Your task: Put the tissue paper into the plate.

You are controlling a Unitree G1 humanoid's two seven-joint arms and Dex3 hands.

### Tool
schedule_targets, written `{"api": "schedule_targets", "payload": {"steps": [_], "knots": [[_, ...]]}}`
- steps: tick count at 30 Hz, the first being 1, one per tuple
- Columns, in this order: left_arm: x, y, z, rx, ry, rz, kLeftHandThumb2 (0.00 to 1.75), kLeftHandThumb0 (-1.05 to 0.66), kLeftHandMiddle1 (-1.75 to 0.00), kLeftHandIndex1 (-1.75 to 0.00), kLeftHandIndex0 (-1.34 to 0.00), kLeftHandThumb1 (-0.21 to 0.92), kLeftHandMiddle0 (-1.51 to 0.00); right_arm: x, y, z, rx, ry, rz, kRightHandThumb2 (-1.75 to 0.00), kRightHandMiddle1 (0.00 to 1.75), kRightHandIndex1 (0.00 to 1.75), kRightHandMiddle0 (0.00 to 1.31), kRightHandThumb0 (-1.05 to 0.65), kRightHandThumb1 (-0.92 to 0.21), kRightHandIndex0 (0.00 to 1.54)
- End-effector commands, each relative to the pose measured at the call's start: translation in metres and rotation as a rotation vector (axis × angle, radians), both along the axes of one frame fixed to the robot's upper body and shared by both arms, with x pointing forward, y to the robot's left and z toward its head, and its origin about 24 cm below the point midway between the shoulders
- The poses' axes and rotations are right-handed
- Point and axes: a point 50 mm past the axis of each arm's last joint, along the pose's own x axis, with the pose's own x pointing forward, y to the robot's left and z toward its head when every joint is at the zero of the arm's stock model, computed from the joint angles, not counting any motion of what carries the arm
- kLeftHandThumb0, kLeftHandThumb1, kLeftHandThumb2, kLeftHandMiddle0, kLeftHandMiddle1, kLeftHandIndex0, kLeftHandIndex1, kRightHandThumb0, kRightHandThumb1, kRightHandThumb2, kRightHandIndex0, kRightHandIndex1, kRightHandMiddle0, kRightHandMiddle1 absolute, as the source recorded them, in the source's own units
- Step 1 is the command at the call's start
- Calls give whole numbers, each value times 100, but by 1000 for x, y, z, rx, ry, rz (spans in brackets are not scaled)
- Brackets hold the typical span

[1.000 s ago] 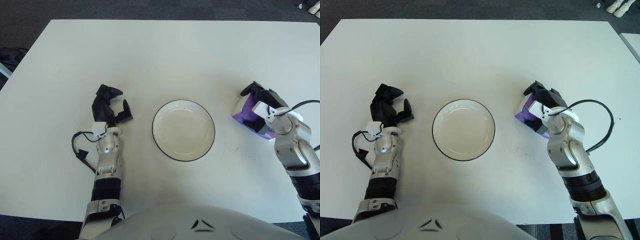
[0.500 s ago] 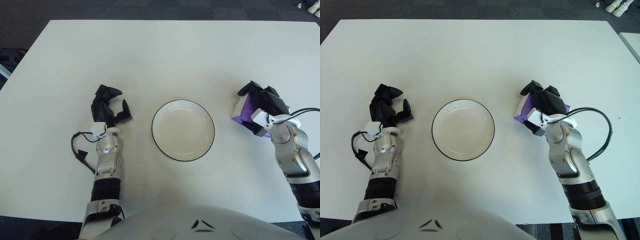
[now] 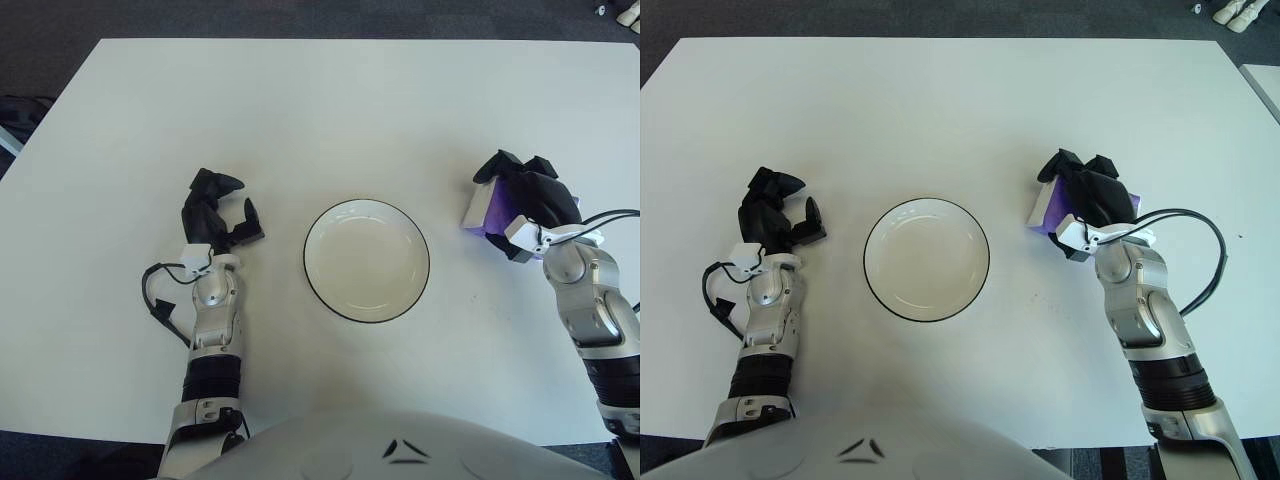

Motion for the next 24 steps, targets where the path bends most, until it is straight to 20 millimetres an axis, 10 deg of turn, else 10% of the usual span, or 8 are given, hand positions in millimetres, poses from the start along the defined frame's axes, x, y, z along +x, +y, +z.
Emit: {"api": "schedule_targets", "payload": {"steps": [1, 24], "knots": [[-9, 2, -24, -12, 115, 15, 151, -1, -175, -160, -73, 11, -64, 2, -4, 16, -74, -70, -8, -174, 175, 170, 68, 0, 7, 90], [0, -2, -26, -16, 130, 14, 146, -1, -175, -166, -70, 18, -53, 4, 25, 77, -18, -335, 143, -175, 173, 175, 70, 0, 7, 88]]}}
